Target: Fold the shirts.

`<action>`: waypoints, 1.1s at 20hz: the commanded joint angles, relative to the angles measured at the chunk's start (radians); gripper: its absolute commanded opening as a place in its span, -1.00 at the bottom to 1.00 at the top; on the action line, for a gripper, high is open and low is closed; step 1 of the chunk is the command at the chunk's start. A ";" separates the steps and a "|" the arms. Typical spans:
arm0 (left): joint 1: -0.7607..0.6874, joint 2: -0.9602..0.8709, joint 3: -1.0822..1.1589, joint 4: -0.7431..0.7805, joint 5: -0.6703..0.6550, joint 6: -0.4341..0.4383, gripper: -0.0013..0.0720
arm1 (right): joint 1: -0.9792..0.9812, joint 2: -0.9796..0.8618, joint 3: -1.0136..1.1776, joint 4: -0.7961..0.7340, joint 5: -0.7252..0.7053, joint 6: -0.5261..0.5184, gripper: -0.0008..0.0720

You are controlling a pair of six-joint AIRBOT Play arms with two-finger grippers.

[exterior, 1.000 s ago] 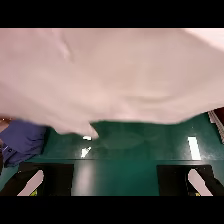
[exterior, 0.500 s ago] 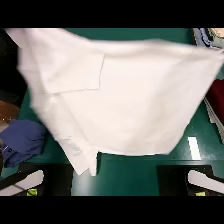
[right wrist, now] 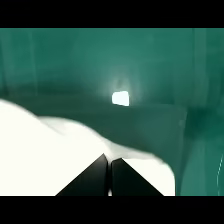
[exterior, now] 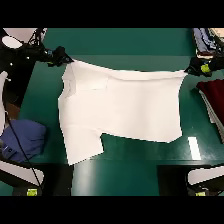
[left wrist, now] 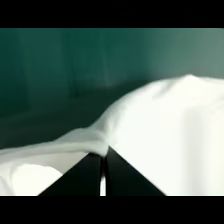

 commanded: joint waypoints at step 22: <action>0.020 -0.034 -0.061 0.484 -0.409 -0.105 0.37 | 0.048 0.179 -0.423 -0.020 -0.004 -0.111 0.23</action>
